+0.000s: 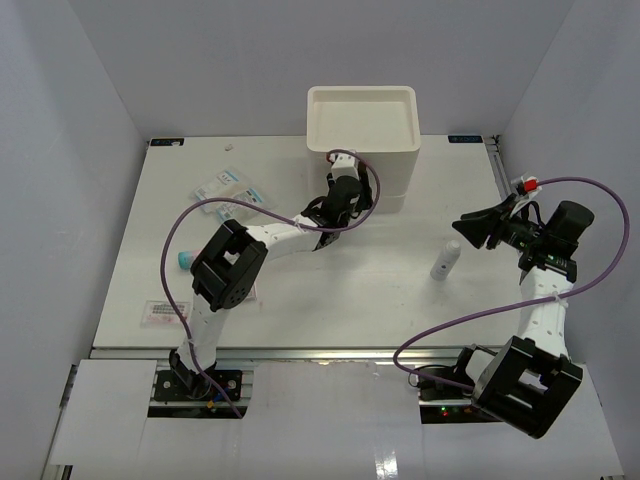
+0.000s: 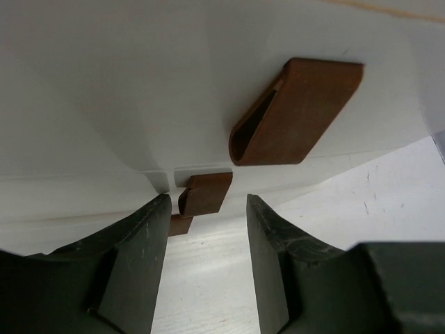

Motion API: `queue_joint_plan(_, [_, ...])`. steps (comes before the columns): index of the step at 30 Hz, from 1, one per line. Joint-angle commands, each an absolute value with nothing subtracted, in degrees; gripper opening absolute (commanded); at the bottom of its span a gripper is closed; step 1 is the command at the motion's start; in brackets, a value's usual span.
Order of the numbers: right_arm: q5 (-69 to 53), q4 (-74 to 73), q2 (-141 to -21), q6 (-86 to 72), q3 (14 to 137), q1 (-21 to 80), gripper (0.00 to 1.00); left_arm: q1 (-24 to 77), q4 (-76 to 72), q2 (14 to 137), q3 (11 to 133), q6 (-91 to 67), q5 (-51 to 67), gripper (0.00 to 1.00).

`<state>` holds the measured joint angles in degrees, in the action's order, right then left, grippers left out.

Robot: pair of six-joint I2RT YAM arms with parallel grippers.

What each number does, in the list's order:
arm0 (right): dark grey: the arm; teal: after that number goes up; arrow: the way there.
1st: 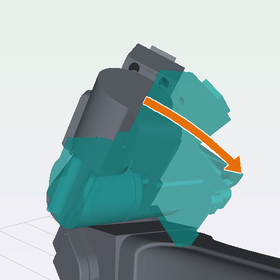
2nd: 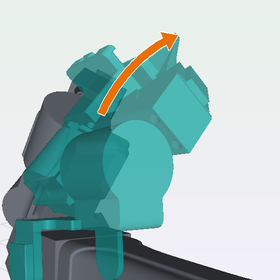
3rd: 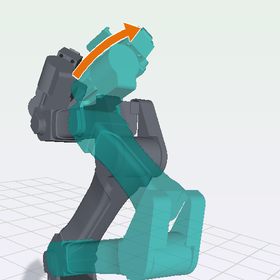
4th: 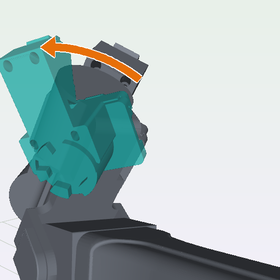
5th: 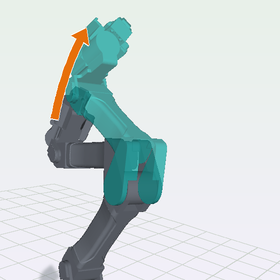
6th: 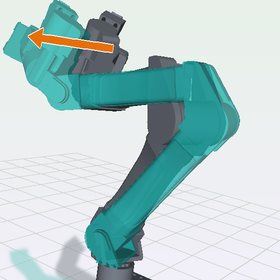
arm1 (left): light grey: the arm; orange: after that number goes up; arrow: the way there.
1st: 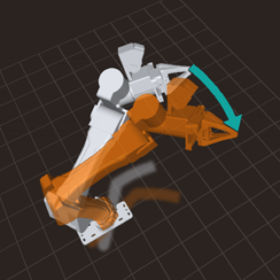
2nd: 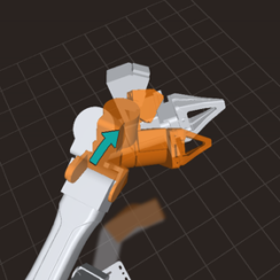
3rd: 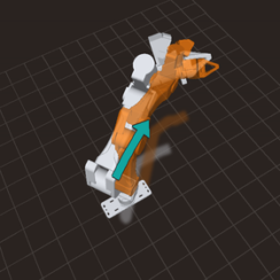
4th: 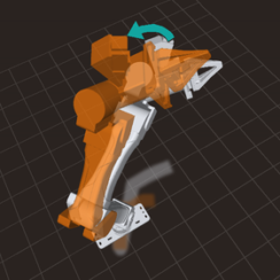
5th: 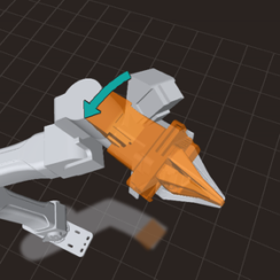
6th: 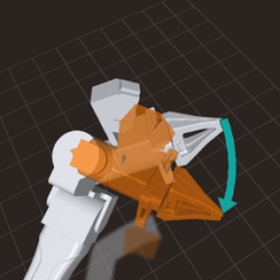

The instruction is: Organize the makeup

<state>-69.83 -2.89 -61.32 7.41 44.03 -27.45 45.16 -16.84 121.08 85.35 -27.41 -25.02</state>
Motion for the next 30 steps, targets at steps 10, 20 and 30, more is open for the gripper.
queue_joint_plan(10, [-72.4,-1.2,-59.8,6.1,43.2,-28.6,0.49,46.1,-14.5,121.2,91.5,-27.6,-32.1,0.13])
queue_joint_plan(20, [-72.4,-1.3,-59.2,6.3,42.6,-28.9,0.49,49.6,-16.4,114.2,82.3,-27.0,-27.5,0.00])
queue_joint_plan(30, [-72.3,-1.3,-58.9,7.1,42.1,-28.9,0.49,55.7,-21.4,103.6,63.6,-31.0,-26.0,0.00])
